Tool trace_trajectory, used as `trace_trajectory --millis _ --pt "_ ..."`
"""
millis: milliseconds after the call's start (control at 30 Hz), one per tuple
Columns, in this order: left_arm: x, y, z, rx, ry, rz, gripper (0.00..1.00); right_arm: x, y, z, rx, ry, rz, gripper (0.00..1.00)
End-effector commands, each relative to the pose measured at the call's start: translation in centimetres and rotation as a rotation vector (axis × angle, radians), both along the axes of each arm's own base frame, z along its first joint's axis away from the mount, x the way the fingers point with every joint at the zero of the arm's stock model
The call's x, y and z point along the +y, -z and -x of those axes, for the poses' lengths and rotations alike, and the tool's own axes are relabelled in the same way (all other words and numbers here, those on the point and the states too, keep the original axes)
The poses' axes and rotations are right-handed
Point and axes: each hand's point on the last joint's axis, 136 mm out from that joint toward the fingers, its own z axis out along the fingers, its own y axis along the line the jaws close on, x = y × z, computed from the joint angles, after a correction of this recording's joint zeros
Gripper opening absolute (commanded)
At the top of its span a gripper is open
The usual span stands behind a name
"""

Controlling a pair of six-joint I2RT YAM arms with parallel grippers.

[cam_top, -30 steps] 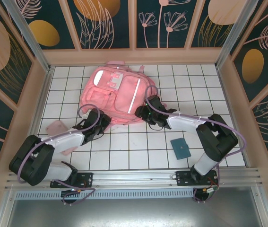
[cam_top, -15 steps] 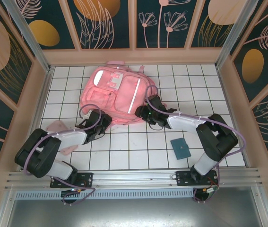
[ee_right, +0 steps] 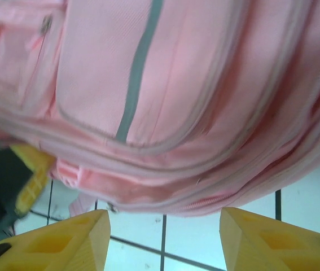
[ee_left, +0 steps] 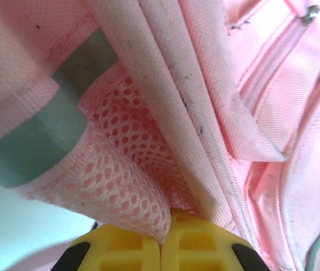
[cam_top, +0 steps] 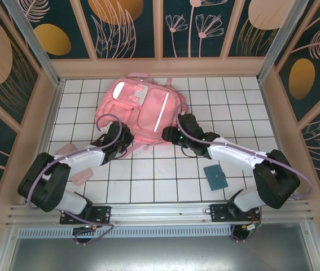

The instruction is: Pack books, pencil case, and school supplies into a backpack

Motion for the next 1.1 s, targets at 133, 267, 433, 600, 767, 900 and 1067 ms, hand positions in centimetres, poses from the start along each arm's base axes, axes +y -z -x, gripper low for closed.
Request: trace_trajectory --millis 133,267,433,600,767,900,1067 --pt "-3.0 -9.7 -4.0 -0.241 0.114 0.036 0.0 3.7 -0.3 2.1 -0.096 -0.239 0.176 0.54" --pt "-3.9 -11.4 -4.7 -0.278 0.151 0.045 0.0 5.3 0.3 1.1 -0.078 -0.199 0.223 0.54" --pt "-4.2 -12.1 -5.1 -0.288 0.161 0.047 0.0 4.7 0.7 -1.9 -0.069 0.004 0.277 0.52" --pt "-4.7 -12.2 -5.2 -0.288 0.18 0.055 0.0 5.1 0.8 -3.6 -0.103 0.046 0.298 0.46" --pt "-4.9 -12.1 -5.3 -0.285 0.183 0.06 0.0 5.4 1.2 -4.7 -0.117 0.069 0.334 0.39" --pt "-4.8 -12.0 -5.2 -0.282 0.181 0.06 0.0 4.9 1.3 -5.1 -0.129 0.092 0.366 0.3" --pt "-4.4 -11.7 -5.2 -0.276 0.166 0.049 0.0 3.3 0.8 -5.2 -0.152 0.128 0.437 0.13"
